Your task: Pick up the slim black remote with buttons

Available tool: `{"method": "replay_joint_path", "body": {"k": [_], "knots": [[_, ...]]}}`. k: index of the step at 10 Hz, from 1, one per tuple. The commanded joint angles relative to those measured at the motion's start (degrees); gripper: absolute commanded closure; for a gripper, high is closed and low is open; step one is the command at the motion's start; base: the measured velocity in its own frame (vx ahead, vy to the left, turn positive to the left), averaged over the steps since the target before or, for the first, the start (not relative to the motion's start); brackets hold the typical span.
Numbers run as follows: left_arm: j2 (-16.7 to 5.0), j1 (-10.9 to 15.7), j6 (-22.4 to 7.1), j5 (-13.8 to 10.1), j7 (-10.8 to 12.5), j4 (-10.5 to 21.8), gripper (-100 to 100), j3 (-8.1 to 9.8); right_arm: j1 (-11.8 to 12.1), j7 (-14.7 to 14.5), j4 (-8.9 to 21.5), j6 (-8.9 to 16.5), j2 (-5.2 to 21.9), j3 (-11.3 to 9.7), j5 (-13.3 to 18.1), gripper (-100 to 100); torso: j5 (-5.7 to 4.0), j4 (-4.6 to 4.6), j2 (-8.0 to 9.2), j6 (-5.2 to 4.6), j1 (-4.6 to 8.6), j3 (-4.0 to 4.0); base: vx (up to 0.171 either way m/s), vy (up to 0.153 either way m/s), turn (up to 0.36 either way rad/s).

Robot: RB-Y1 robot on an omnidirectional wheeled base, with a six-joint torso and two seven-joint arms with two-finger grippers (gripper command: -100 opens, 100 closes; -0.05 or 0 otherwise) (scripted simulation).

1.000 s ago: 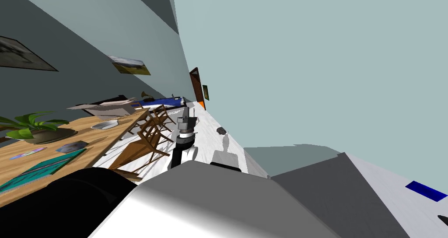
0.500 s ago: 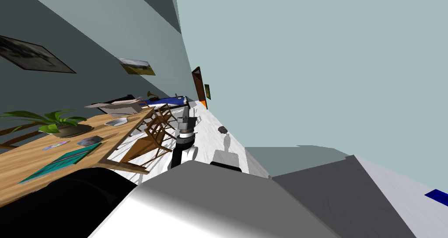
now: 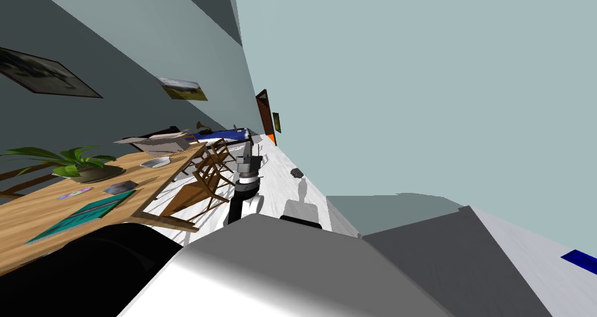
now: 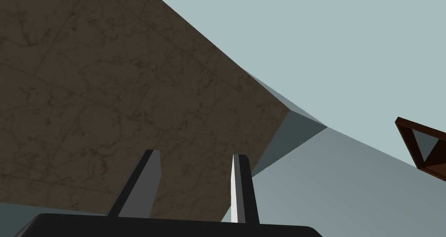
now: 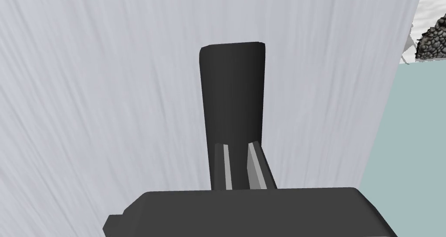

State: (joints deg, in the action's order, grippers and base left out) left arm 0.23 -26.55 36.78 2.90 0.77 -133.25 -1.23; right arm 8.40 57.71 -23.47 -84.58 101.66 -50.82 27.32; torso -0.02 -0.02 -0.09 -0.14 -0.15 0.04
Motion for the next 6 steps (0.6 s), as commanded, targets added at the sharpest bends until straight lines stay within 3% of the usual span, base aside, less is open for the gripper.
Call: {"method": "replay_joint_path", "body": {"k": [1,2,5,6], "knots": [[0.0,0.0,0.0,0.0,0.0,0.0,0,0.0,0.0,0.0,0.0,0.0,0.0,0.0,0.0,0,0.0,0.0,0.0,0.0,0.0,0.0,0.0,0.0,0.0],[0.0,0.0,0.0,0.0,0.0,0.0,0,0.0,-1.6,0.23,1.66,-0.11,-1.5,-0.06,1.48,100,0.0,0.0,0.0,0.0,0.0,0.0,-0.015,0.007,0.023],[0.0,-0.01,0.0,0.0,0.0,0.0,0,0.0,-2.21,-0.79,0.84,-2.5,1.41,-0.38,1.64,100,-0.08,0.02,-0.17,-0.05,-0.01,0.09,0.054,0.0,-0.125],[0.0,-0.01,0.0,0.0,0.0,0.0,0,0.0,-2.62,-0.62,1.55,-2.28,0.59,-0.34,2.13,100,-0.06,0.05,-0.26,-0.02,0.03,0.14,0.034,-0.011,-0.033]]}}
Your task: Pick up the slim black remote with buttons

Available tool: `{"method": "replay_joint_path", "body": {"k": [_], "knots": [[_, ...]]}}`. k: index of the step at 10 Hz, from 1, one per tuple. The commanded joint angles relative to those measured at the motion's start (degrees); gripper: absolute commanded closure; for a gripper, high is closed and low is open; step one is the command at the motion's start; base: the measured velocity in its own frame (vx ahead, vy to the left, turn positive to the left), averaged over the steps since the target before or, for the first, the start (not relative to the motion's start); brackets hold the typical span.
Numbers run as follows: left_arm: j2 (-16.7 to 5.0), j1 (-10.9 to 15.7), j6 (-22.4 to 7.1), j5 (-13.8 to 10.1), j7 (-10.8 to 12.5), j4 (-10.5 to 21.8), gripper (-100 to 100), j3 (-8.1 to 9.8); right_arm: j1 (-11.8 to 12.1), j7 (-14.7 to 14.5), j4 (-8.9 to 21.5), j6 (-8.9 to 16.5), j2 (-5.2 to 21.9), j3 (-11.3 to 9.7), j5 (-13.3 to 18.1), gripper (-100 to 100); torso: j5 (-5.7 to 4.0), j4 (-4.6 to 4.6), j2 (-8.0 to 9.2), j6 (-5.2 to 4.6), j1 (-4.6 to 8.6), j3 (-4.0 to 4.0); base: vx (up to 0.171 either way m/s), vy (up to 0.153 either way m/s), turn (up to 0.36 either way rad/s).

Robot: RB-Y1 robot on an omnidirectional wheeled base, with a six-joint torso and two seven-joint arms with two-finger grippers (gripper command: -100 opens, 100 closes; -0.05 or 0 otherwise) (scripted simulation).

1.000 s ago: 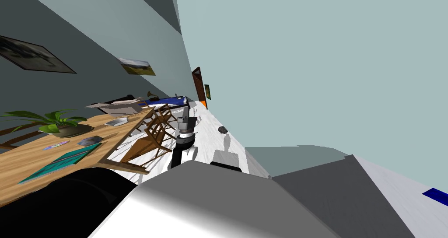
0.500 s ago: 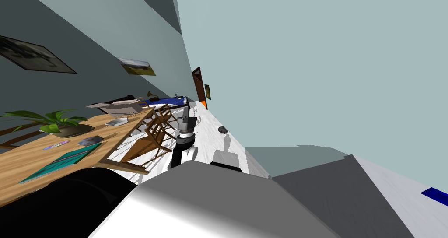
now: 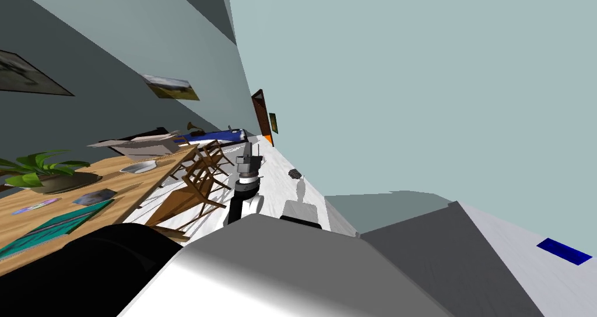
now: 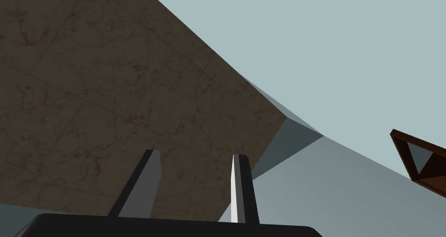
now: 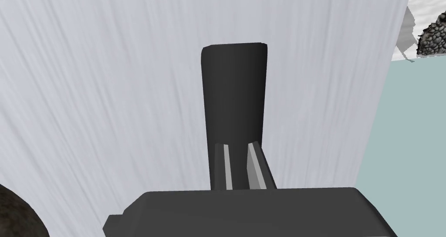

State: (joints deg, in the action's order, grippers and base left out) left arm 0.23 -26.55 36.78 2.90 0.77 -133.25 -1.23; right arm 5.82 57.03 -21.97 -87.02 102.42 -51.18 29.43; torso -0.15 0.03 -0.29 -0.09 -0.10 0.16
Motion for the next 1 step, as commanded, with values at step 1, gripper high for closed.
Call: {"method": "replay_joint_path", "body": {"k": [1], "knots": [[0.0,0.0,0.0,0.0,0.0,0.0,0,0.0,0.0,0.0,0.0,0.0,0.0,0.0,0.0,0,0.0,0.0,0.0,0.0,0.0,0.0,0.0,0.0,0.0]]}}
